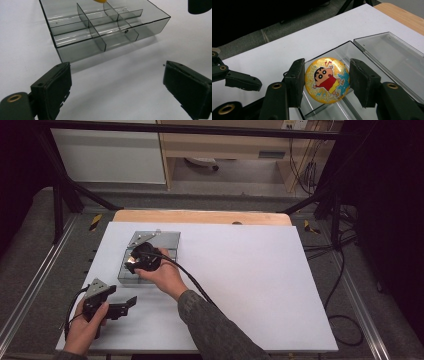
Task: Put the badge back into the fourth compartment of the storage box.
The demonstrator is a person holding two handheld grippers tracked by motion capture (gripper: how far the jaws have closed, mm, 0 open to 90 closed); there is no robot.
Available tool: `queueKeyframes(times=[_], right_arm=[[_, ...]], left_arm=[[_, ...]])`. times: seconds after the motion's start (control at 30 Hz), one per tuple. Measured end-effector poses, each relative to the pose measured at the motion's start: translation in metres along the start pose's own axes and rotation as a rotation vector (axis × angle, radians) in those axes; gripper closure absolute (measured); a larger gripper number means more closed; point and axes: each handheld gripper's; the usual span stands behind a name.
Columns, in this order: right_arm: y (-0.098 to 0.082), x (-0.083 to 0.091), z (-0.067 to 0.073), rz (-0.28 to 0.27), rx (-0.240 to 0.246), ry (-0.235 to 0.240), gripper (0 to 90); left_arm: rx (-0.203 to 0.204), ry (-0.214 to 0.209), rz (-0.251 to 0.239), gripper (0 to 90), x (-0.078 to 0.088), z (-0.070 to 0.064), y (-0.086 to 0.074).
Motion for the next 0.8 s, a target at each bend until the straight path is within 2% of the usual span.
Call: queueKeyframes(times=[0.2,0.57,0.8], right_arm=[[0.001,0.004,-0.002,-0.002,-0.002,-0.006,47.7],[-0.002,-0.004,-0.001,0.035,0.015,-0.001,47.6],[-0.004,-0.006,0.000,0.038,0.002,0.006,47.6]], left_arm=[[0.000,0.002,0.002,8.4,0.000,0.000,0.000],[-0.003,-0.003,-0.002,8.3,0.000,0.000,0.000],[-0.005,-0.002,0.000,8.4,0.000,0.001,0.000]])
Point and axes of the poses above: each handheld gripper's, and its own axes: x roughly backward along the jaws, y roughly out of its top, z roughly to its left, and after that the axes turned 14 degrees about y, right-handed
